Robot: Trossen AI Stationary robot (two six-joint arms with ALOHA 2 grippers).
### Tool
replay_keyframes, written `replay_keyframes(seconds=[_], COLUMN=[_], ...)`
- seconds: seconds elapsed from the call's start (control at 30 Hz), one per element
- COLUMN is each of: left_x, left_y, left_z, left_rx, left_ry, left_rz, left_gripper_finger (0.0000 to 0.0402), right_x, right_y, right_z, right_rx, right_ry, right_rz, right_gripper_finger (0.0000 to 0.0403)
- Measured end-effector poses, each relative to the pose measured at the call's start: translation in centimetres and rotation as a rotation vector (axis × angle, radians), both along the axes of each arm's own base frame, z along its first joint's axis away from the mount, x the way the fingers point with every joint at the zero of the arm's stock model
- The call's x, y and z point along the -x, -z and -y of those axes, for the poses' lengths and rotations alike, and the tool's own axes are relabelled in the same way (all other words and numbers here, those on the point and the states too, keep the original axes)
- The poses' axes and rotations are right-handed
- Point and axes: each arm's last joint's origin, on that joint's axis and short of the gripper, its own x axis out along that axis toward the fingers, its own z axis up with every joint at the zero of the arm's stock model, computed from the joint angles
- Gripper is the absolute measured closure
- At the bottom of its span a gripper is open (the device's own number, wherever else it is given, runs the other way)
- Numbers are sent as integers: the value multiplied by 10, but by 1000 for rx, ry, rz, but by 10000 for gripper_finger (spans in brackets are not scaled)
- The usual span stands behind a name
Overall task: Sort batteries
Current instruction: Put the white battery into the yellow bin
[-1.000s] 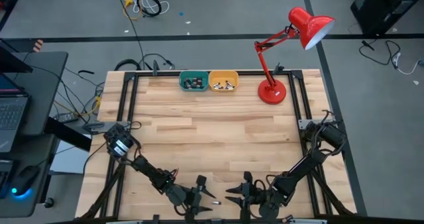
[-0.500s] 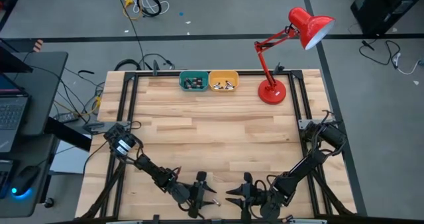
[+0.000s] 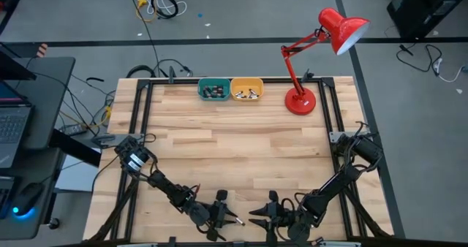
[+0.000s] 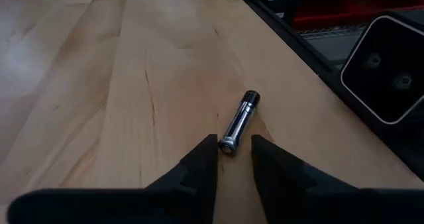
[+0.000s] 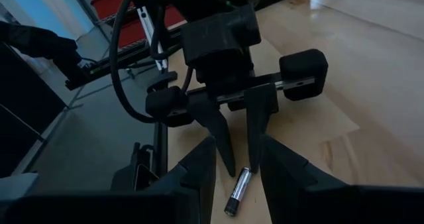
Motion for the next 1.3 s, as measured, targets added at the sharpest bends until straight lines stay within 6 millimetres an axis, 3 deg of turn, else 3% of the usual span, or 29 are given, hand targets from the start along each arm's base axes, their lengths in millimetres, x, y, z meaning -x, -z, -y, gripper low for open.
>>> replay_keyframes(seconds=[0.37, 0.97, 1.23, 1.3], left_x=[0, -15, -23, -25], left_y=[0, 11, 12, 12], left_z=[0, -4, -15, -19], left_rx=[-7, -42, 29, 32], left_ry=[1, 126, 162, 153], left_rz=[2, 19, -17, -16], left_gripper_finger=[329, 279, 354, 355], right_x=[1, 4, 2, 0], right_y=[-2, -1, -1, -1], right_z=[-2, -5, -3, -1], right_rx=[-17, -37, 12, 45], right_ry=[-4, -8, -17, -22], right_rz=[13, 14, 11, 7], right_gripper_finger=[300, 300, 300, 300])
